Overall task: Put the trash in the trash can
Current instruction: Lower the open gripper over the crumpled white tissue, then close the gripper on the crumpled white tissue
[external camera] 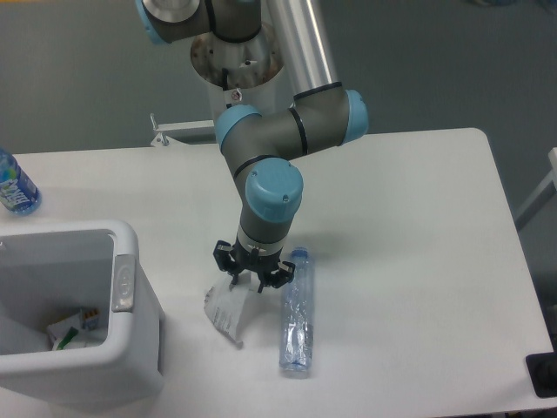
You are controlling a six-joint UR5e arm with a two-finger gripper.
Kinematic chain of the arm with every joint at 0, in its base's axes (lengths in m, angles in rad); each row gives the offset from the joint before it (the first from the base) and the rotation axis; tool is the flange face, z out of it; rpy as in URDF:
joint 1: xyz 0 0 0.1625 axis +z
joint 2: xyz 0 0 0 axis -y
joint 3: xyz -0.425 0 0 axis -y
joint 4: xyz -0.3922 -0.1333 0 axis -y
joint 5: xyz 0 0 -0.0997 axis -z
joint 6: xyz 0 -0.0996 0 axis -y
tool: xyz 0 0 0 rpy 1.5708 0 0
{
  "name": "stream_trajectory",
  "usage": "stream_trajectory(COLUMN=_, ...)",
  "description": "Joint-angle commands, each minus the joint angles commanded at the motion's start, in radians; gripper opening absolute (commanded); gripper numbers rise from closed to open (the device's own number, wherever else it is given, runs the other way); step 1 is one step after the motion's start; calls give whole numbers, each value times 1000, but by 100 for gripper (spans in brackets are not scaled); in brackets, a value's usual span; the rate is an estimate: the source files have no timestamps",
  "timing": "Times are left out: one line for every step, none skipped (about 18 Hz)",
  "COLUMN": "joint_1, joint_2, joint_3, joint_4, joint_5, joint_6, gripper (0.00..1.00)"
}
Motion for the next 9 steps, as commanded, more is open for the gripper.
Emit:
stream_trajectory(joint_1=0, joint_2=2, joint_3=0, joint_4=0, joint_5=0, joint_6=0, gripper=1)
stream_trajectory(joint_1=0, joint_2=2, joint_3=2, joint_4=0, joint_5=0, joint_6=0, gripper=0)
stream_trajectory(joint_1=0, joint_2=8, joint_3=3, joint_4=0, joint_5=-2, joint_6=3, gripper=0)
stream_trajectory(joint_1=2, joint_2=14, joint_3=8, joint_4=0, joint_5=-2, joint_6=5, gripper=0)
stream_trajectory(joint_1=2, joint_2=23, joint_3=12, joint_4=-2, joint_5=-3, joint_6=6, gripper=0)
stream_trajectory(joint_1=2, joint_2=34, joint_3=17, joint_4=-2, joint_5=-3, joint_6=6, gripper=0)
stream_trajectory(joint_1=6, joint_2=49, joint_3=29, joint_4=-5, joint_5=-12, joint_6=5, gripper=0)
stream_trajectory(joint_1=11, joint_2=69, joint_3=43, joint_4=-9, joint_5=-24, joint_6=0, gripper=0)
stream_trajectory(joint_1=15, joint_2=84, joint_3=48, joint_4=-9, joint_5=-50, joint_6=-2, gripper=0)
